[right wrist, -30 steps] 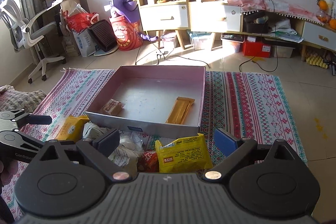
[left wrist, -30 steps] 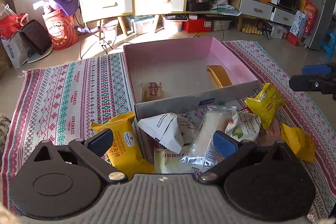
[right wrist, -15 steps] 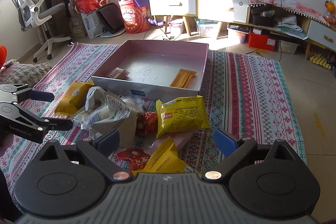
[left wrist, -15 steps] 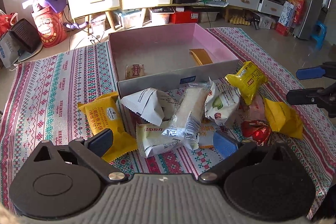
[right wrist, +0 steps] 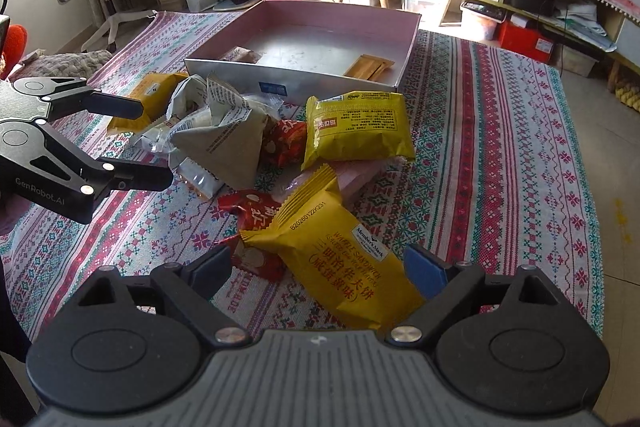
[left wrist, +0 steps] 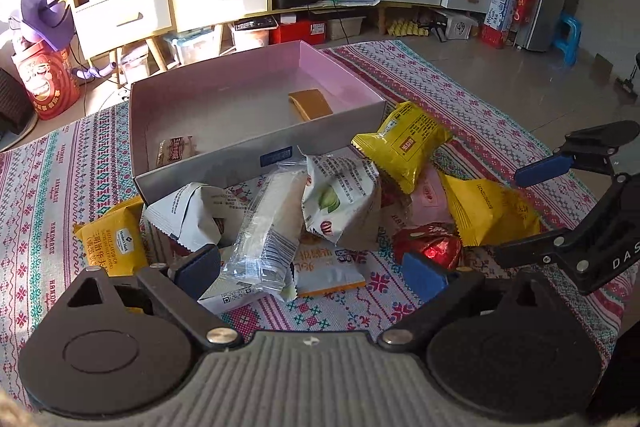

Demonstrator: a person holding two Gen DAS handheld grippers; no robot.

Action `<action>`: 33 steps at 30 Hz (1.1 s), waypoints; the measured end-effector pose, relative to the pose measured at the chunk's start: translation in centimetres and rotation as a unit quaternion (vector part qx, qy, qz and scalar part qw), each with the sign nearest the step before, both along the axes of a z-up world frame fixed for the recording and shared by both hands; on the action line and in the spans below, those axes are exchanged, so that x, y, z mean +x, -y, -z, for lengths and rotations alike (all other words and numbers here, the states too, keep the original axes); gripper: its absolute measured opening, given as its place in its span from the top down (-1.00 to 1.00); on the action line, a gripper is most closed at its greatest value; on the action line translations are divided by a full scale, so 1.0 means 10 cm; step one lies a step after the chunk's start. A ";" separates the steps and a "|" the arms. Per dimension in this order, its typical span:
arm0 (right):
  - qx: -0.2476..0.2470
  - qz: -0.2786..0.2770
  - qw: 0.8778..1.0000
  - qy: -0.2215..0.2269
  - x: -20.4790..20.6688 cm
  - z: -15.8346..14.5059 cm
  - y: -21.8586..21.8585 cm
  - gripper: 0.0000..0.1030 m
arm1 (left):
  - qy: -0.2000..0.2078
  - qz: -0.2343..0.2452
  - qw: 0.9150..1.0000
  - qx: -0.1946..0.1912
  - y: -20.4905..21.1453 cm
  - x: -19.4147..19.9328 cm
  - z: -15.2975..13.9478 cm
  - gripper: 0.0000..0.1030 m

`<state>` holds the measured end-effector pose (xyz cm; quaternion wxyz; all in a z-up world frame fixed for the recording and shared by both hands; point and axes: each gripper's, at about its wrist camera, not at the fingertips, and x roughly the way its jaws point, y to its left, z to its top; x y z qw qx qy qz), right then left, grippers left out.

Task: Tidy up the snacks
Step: 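Move the left gripper to a white packet while the right gripper reaches a large yellow packet, then close the right gripper on the yellow packet while the left gripper grasps the white packet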

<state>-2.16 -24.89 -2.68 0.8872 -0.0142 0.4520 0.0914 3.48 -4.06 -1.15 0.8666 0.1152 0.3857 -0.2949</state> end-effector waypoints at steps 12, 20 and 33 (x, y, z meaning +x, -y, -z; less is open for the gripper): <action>-0.015 -0.006 1.000 -0.011 0.02 0.12 0.05 -0.61 | -0.048 -0.029 0.998 -0.042 0.23 0.19 0.04 -0.57; -0.033 -0.016 0.999 -0.019 0.08 0.17 0.01 -0.44 | -0.103 -0.076 0.988 -0.090 0.27 0.39 0.11 -0.55; -0.051 -0.031 0.998 -0.016 0.07 0.16 0.00 -0.10 | -0.115 -0.101 0.984 -0.089 0.29 0.43 0.13 -0.16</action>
